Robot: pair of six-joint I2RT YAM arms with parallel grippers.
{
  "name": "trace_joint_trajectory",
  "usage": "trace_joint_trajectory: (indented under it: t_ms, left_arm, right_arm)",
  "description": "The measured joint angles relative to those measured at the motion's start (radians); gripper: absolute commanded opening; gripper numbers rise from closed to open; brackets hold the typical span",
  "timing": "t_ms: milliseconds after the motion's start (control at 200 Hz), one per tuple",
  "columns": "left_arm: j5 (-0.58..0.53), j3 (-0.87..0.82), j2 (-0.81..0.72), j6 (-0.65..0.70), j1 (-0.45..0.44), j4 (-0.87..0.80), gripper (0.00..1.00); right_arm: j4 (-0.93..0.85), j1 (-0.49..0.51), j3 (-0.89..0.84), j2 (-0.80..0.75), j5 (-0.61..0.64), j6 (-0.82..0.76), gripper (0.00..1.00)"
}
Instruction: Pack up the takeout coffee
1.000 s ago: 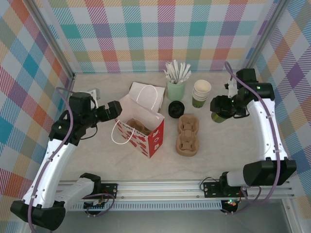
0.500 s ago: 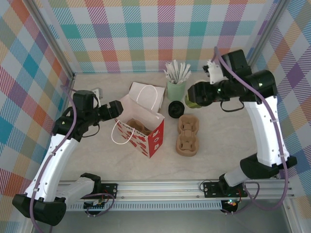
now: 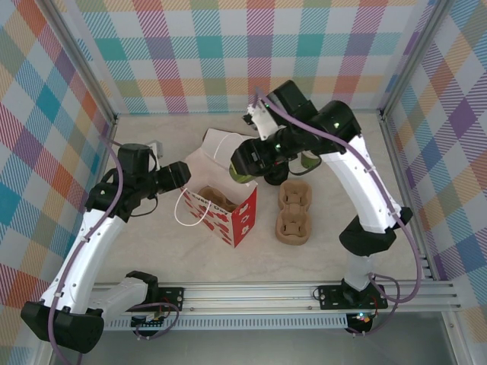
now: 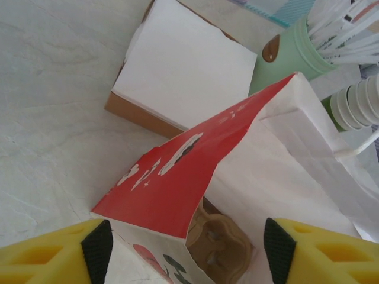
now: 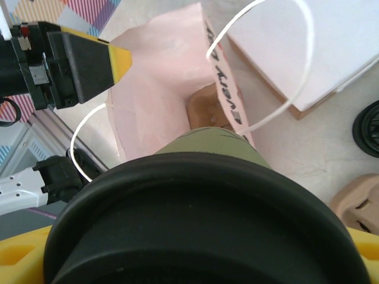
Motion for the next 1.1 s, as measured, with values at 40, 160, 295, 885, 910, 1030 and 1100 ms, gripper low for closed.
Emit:
trace_joint_trajectory:
  t_ms: [40, 160, 295, 885, 910, 1030, 1100]
  left_arm:
    - [0.01, 0.0, 0.003, -0.002, 0.0, 0.001, 0.64]
    - [0.054, -0.004, 0.013, -0.002, 0.0, 0.021, 0.56]
    - [0.108, -0.005, 0.021, -0.012, 0.0, 0.043, 0.52]
    - [0.152, -0.022, 0.021, -0.031, -0.003, 0.052, 0.49]
    - [0.15, -0.024, 0.021, -0.031, -0.003, 0.052, 0.48]
    - [0.142, -0.034, 0.021, -0.031, -0.003, 0.052, 0.47]
    - [0.135, -0.04, 0.021, -0.031, -0.003, 0.052, 0.47]
  right_arm:
    - [0.0, 0.011, 0.0, 0.011, 0.0, 0.0, 0.83]
    - [0.002, 0.039, 0.001, 0.034, -0.004, 0.003, 0.83]
    - [0.004, 0.063, 0.001, 0.045, -0.008, 0.003, 0.83]
    - [0.012, 0.095, 0.003, 0.174, -0.04, 0.003, 0.82]
    - [0.011, 0.095, 0.003, 0.177, -0.041, 0.003, 0.82]
    - [0.011, 0.095, 0.003, 0.188, -0.048, 0.003, 0.81]
    - [0.011, 0.097, 0.003, 0.195, -0.061, 0.004, 0.8]
